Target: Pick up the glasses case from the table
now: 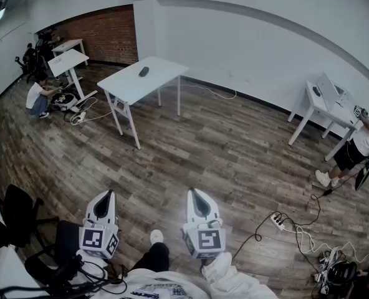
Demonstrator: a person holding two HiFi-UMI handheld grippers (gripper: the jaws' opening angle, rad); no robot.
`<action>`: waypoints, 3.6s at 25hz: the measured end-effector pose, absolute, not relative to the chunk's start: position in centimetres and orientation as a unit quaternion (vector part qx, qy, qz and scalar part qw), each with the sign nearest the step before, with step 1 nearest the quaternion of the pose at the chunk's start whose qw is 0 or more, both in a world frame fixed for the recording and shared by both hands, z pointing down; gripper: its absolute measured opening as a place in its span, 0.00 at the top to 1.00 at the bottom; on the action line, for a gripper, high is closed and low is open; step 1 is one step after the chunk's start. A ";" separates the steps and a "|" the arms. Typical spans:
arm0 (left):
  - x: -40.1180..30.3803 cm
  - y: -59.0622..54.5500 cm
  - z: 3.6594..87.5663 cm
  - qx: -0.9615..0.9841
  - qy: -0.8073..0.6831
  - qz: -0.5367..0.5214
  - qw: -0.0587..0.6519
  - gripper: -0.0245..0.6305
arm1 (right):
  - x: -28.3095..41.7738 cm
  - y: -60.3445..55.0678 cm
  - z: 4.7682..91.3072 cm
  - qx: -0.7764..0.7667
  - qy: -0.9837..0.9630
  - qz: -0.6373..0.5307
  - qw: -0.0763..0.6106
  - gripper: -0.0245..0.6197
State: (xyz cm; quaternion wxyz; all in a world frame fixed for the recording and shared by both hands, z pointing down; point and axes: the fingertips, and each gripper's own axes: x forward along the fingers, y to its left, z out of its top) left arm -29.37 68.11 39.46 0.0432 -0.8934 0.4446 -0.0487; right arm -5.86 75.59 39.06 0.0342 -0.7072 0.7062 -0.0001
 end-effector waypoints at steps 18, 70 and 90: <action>-24.0 30.1 40.7 -0.894 0.446 -0.024 0.035 0.95 | -1.5 37.1 39.3 -0.700 0.714 -0.006 0.010 0.95; -0.1 -38.4 42.9 -0.839 0.532 -0.110 0.022 0.95 | 25.2 -35.5 42.8 -0.634 0.772 -0.044 0.018 0.95; -6.1 -40.1 43.7 -0.829 0.553 -0.083 0.007 0.95 | 15.9 -46.7 52.1 -0.534 0.794 -0.287 0.024 0.62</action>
